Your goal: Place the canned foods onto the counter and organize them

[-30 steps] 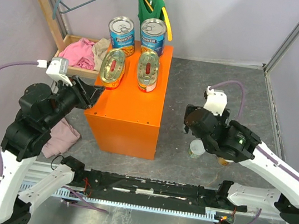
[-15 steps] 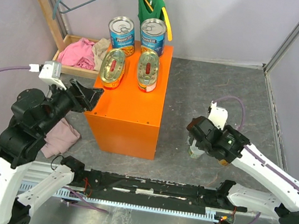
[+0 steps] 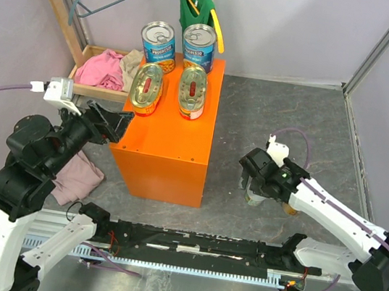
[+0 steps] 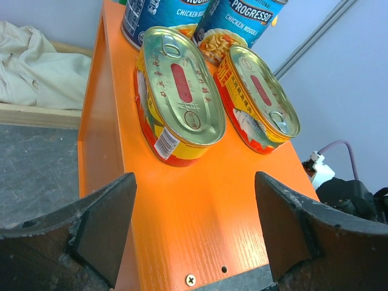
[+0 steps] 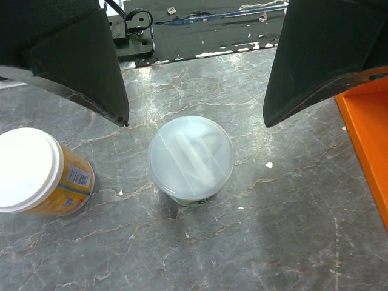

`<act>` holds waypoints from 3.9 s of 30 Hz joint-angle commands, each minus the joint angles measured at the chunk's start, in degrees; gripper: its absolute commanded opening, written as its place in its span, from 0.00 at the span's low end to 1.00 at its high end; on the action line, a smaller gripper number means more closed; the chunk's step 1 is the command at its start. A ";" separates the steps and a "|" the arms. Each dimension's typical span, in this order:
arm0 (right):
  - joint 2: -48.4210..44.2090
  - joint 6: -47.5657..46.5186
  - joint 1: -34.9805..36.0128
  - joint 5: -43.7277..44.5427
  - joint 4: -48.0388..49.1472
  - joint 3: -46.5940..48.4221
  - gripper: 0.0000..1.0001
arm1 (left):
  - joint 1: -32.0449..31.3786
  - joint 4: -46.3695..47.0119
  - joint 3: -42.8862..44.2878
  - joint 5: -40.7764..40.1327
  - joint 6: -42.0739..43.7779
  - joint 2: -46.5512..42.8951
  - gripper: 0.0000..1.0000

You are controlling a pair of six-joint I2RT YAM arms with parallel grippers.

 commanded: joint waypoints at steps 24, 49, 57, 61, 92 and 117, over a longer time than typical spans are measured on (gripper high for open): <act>8.75 -4.31 -7.47 -6.90 13.30 -7.17 1.00 | 0.22 0.61 2.75 -1.53 2.45 2.97 0.86; 3.14 -4.75 -7.80 -8.74 10.01 -5.26 0.22 | 0.18 2.18 2.03 -3.68 3.78 2.98 0.86; -1.14 -5.92 -7.82 -7.88 4.34 3.91 0.09 | 0.23 2.58 3.55 -7.09 4.39 2.84 0.86; -2.19 -6.98 -7.71 -7.15 1.12 11.22 0.05 | 0.23 3.11 3.70 -7.90 4.22 2.76 0.86; 15.85 -17.36 15.71 -2.08 -7.03 70.70 0.01 | 0.21 4.13 3.39 -6.66 2.38 3.57 0.86; 39.87 -23.68 27.22 3.36 -17.16 98.08 0.03 | 0.18 4.35 2.55 -6.00 1.41 2.57 0.84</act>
